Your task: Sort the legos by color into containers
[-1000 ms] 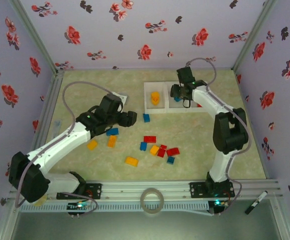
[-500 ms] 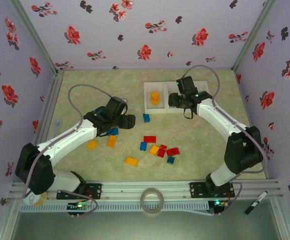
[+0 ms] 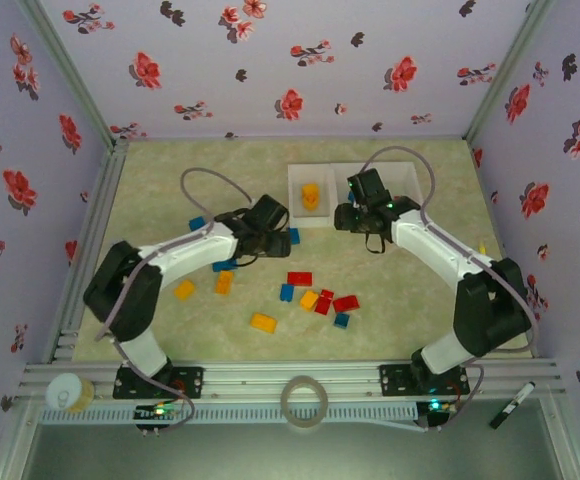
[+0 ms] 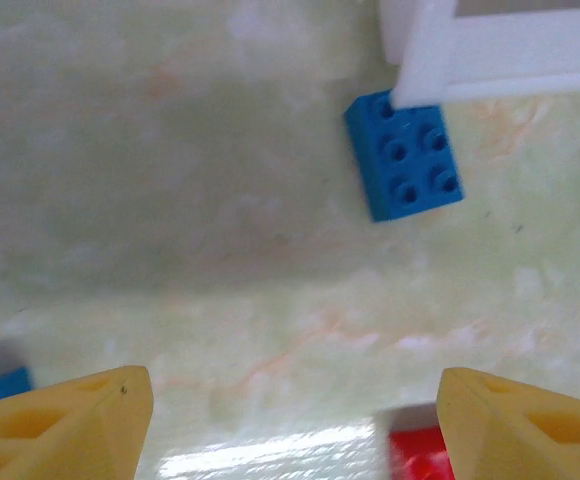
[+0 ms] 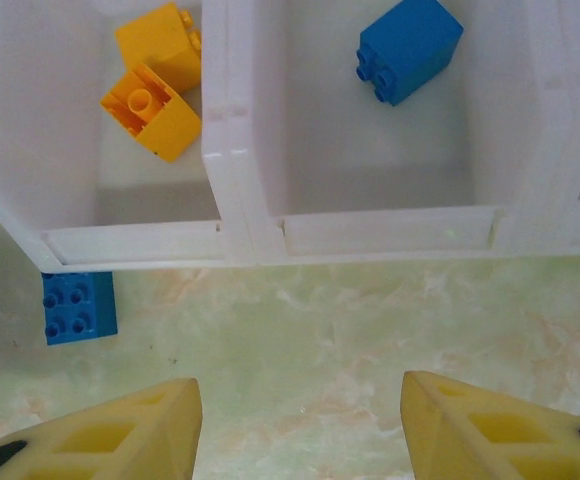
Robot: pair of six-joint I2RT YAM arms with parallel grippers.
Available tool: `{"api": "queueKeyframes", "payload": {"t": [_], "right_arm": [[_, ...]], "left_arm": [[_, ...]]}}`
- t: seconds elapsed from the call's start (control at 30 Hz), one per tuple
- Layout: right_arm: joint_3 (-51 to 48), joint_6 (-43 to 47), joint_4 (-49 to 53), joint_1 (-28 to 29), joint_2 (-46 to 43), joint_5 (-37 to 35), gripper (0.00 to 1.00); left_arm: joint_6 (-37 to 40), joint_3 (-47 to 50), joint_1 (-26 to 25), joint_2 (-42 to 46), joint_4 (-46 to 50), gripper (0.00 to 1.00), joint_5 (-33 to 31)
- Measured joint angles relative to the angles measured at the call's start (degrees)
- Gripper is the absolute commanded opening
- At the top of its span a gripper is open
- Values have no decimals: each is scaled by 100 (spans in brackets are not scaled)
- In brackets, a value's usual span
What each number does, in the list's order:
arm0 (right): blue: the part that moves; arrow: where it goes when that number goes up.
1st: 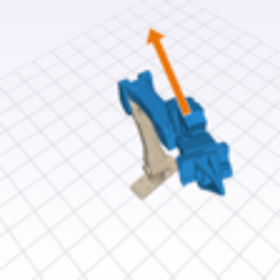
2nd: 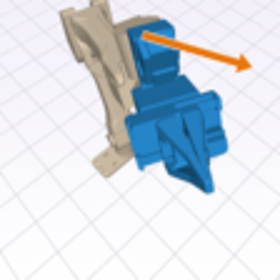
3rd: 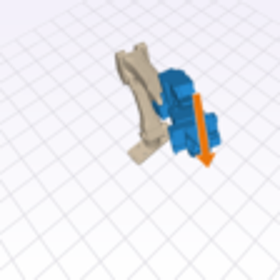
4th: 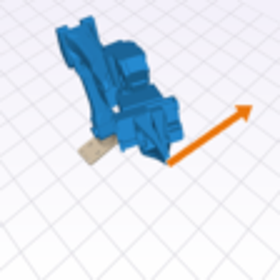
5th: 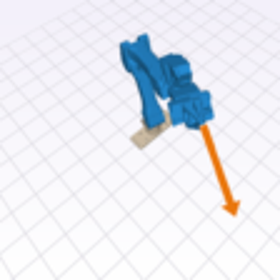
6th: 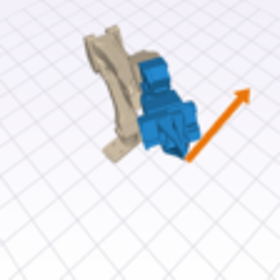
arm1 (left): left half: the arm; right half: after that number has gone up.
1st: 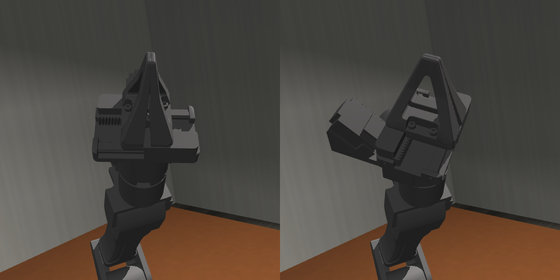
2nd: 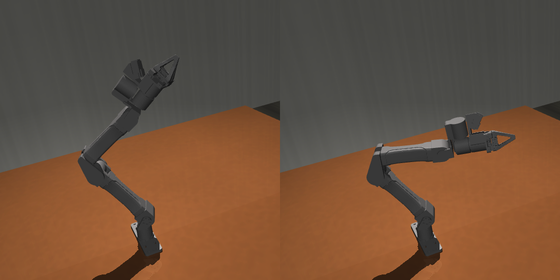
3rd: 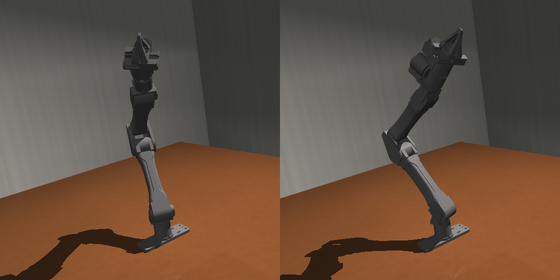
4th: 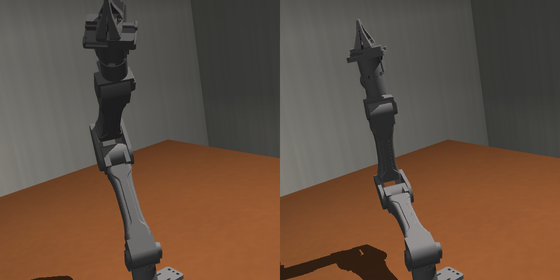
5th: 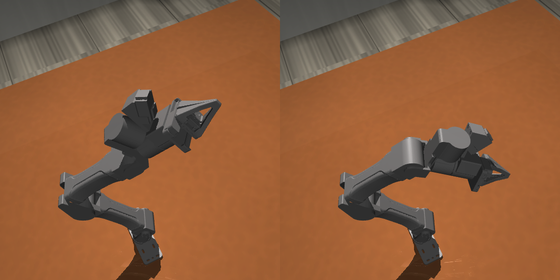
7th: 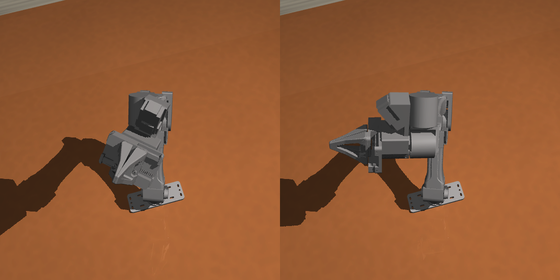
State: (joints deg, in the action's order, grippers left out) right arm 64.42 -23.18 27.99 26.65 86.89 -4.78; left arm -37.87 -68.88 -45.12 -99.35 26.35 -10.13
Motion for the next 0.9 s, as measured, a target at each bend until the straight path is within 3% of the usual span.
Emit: {"api": "queueKeyframes", "payload": {"t": [0.33,0.9], "right_arm": [[-297,-61,2,4,-610,-131,58],[-553,-61,111,4,-1115,-299,58]], "left_arm": [[-684,-1161,-337,-1384,-83,75,-455],[-837,-1471,-337,-2068,-269,59,-1058]]}}
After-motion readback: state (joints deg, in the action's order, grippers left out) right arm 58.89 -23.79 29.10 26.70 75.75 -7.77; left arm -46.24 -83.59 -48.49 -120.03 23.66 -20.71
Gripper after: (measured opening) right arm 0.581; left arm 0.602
